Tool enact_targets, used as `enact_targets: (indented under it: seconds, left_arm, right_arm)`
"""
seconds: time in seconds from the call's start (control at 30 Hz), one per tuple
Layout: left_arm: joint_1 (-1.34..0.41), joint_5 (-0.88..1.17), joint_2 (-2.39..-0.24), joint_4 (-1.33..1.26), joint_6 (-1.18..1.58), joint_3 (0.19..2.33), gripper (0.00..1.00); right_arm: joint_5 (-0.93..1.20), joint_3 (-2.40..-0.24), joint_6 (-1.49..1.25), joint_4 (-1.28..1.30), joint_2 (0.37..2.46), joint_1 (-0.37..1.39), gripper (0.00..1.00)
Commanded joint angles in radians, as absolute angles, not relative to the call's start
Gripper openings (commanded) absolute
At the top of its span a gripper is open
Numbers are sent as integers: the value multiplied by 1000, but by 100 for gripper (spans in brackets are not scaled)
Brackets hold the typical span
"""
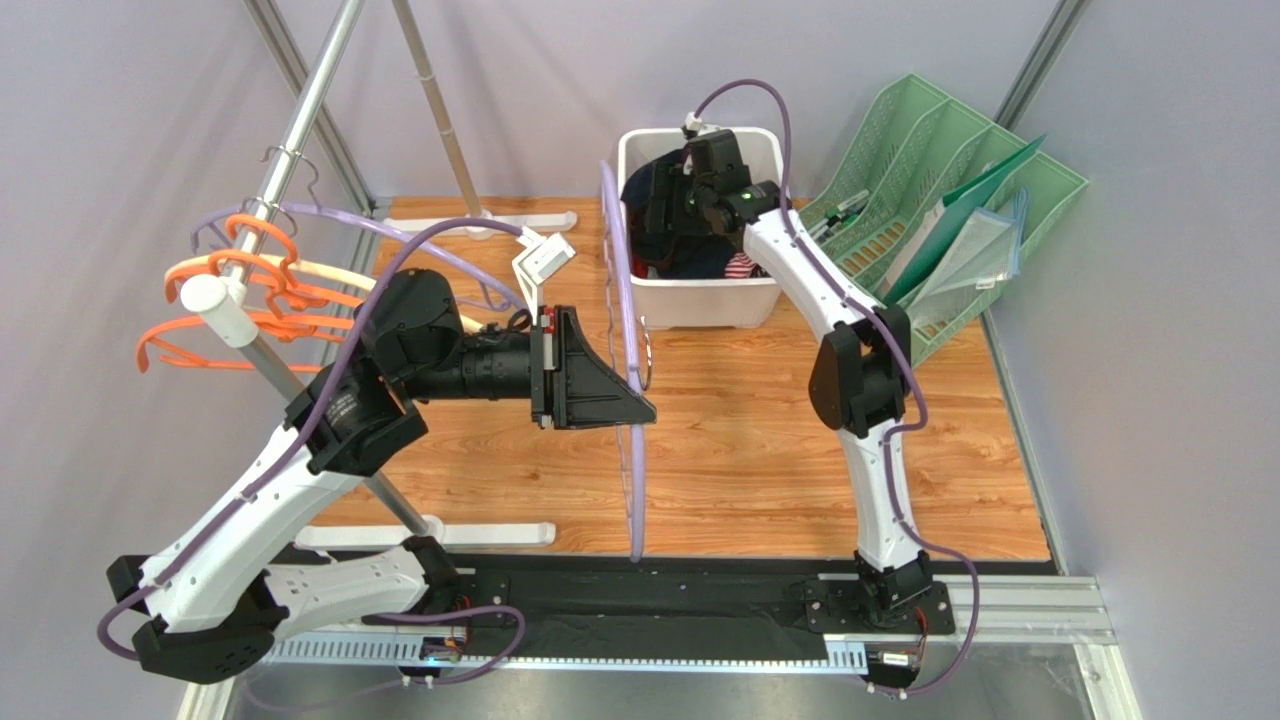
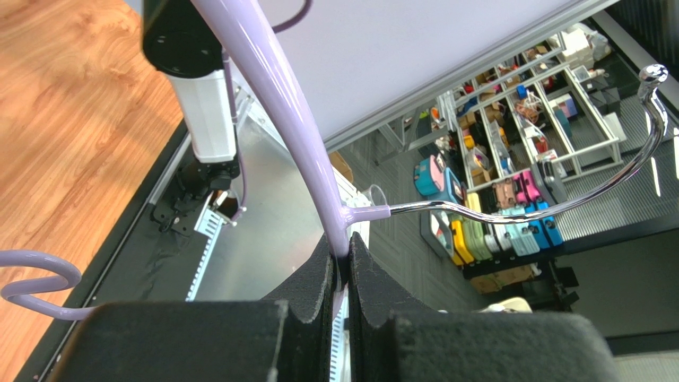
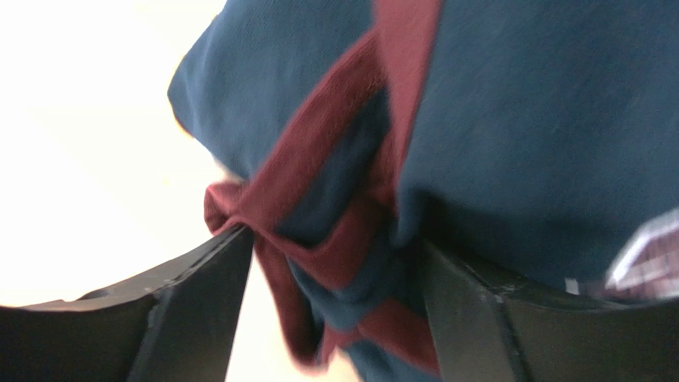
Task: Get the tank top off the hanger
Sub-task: Place the tank top in the bin, then place the hanger at the clothesline.
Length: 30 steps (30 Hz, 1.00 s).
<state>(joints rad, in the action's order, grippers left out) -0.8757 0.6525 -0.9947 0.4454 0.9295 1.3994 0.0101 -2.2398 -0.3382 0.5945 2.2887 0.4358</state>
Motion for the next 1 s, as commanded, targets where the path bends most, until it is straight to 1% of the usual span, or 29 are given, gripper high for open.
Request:
enact_targets:
  seconds: [0.0,0.03,0.07,0.1,0.13,0.27,0.3,0.43,0.5,0.53,0.57,0.77,0.8,0.87,0.9,0.97]
  left_arm:
    - [-881,630,-1014,371,940,1457,0]
    - [-881,630,-1020,367,943,1463,0]
    - [-879,627,-1029,356,948,1477,0]
    - [-880,626,-1044,348,957,1485,0]
    - [-881,626,-1054,341,962,1489,0]
    - [-880,600,-1088,281,992,1519,0]
    - [-881,591,-1098,270,999,1523,0]
    - [-881,494,-1108,242,997,1548,0]
    - [-879,392,-1117,262,979,1571,0]
    - [-880,355,-1120,270,971,1578,0]
    - [-881,278,-1124,279,957,1591,0]
    - [-880,4,-1160,256,939,1601,0]
    - [-881,-35,-1163,255,945,1598,0]
    - [-880,-121,-1161,242,953,1583,0]
    - [-881,-141,-1158,236,971,1575,0]
    - [-881,-191,-1147,215,998,1546,0]
  right_arm:
    - [3,-2194,-299,822,2085,431,87]
    - [3,-2156,-295,802,2003,431,89]
    - [8,-2075,-291,792,1961,433,93]
    - [9,-2045,-288,781,1926,434,94]
    - [9,-2022,-278,782,1869,431,94]
    - [11,-1967,-253,838,1778,436,96]
    - [12,-1923,-250,838,1754,440,96]
    - [6,-1812,-247,831,1605,466,98]
    - [3,-1748,-250,819,1515,501,99]
    - [3,-1682,-253,804,1482,514,99]
    - [3,-1652,-256,798,1451,528,99]
    - [5,-1412,-261,793,1195,630,100]
    - [21,-1384,-253,793,1124,649,100]
    - [76,-1327,-238,776,1047,660,100]
    - [153,-1274,-224,764,969,667,99]
    - [216,-1209,-193,718,889,673,99]
